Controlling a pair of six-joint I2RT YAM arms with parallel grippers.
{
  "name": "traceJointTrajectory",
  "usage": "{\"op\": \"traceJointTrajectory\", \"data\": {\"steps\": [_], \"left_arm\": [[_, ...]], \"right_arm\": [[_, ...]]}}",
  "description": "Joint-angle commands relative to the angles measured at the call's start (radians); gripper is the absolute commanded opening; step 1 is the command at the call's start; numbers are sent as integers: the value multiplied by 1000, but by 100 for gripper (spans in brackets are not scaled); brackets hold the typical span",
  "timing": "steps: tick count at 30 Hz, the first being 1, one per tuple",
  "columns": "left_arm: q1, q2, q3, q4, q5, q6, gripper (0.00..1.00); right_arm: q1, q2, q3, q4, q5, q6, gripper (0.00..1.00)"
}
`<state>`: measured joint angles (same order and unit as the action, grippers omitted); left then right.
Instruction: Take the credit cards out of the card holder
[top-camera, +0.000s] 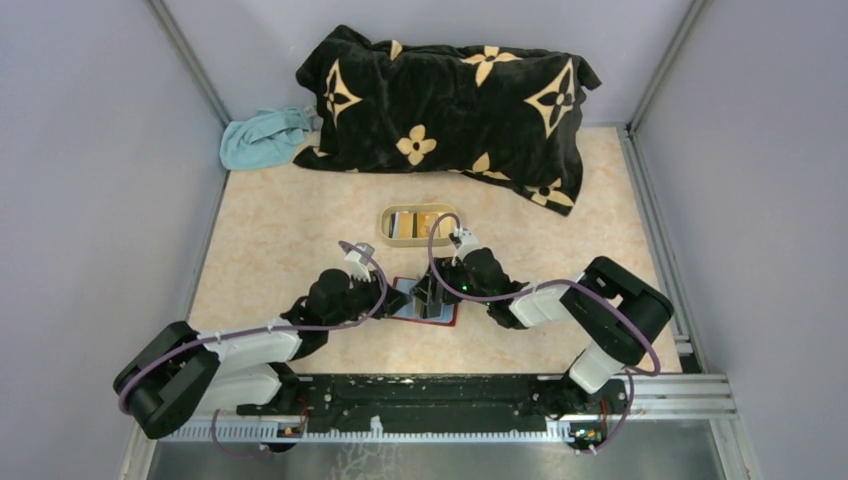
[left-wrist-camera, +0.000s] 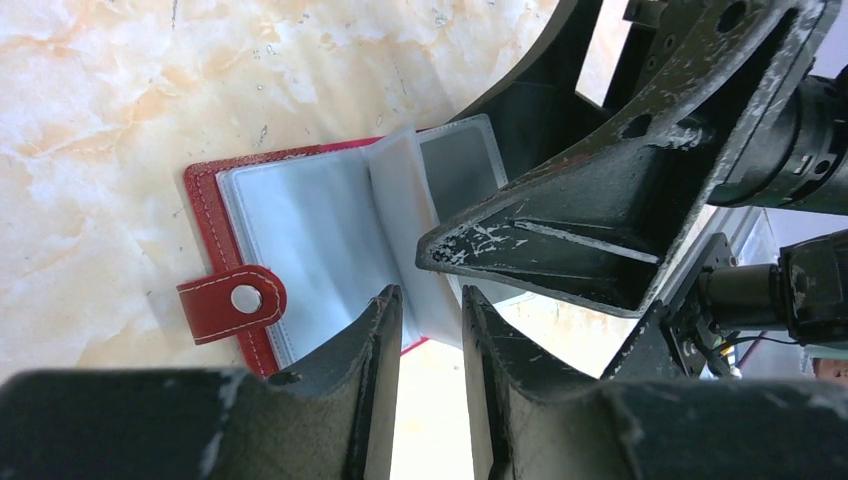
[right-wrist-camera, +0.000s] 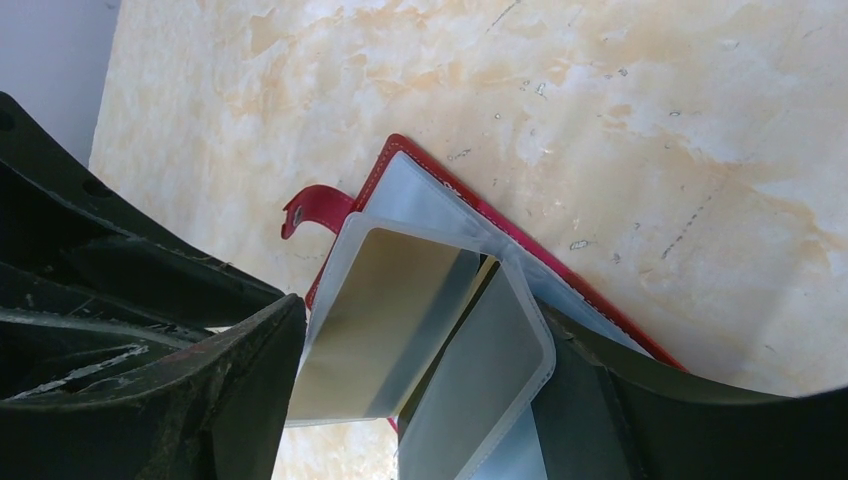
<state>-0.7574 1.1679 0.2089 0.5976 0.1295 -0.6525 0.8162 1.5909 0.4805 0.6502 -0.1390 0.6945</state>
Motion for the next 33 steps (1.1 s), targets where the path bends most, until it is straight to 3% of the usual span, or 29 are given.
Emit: {"op": "traceJointTrajectory", "data": {"steps": [1, 9, 20, 33], "left_arm": [[-5, -35, 29, -47, 12, 21, 36], [-5, 31, 42, 2, 115, 25, 38], [-6, 163, 52, 52, 139, 30, 38], [-7, 170, 50, 55, 118, 32, 36]], "right_arm": [[11, 18, 24, 6, -18, -16, 77], [11, 37, 28, 30, -29, 0, 78], [11, 36, 29, 28, -31, 1, 78], [-31, -200, -38, -140, 82, -41, 79]]}}
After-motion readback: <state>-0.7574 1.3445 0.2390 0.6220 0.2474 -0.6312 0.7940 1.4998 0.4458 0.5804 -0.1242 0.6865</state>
